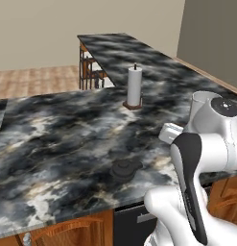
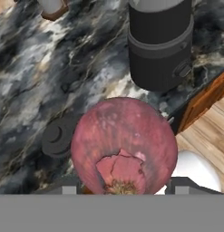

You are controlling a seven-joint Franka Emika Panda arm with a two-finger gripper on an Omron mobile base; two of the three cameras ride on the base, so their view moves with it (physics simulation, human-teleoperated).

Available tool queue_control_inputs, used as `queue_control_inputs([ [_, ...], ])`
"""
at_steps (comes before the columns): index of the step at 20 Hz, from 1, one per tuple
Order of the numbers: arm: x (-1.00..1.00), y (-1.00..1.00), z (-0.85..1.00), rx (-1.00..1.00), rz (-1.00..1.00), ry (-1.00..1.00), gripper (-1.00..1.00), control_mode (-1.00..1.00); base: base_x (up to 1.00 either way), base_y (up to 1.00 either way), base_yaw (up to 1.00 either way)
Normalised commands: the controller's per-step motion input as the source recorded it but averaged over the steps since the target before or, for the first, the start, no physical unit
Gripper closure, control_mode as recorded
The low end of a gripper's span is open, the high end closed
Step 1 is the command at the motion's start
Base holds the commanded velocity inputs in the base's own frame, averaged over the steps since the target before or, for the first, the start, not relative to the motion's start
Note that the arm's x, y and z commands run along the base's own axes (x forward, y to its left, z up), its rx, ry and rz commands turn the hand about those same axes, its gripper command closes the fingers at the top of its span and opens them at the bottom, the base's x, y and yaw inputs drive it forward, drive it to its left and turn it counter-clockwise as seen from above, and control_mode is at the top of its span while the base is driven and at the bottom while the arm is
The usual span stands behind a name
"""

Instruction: Grab the onions from the fridge, place them in the blender, close the lid, and turn on the blender to create a marinade.

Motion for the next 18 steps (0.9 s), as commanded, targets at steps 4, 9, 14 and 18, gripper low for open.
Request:
queue_control_inputs([
  [4, 0.22, -0.44, 0.82, 0.01, 0.00, -0.18, 1.00, -1.00, 0.00, 0.00, 0.00],
  [9, 0.11, -0.49, 1.00, 0.00, -0.08, -0.17, 1.00, -1.00, 0.00, 0.00, 0.00],
  [14, 0.09, -0.25, 0.77, -0.02, -0.24, -0.12, 1.00, -1.00, 0.00, 0.00, 0.00],
  [18, 0.15, -0.57, 0.47, 0.00, -0.25, -0.01, 1.00, -1.00, 0.00, 0.00, 0.00],
])
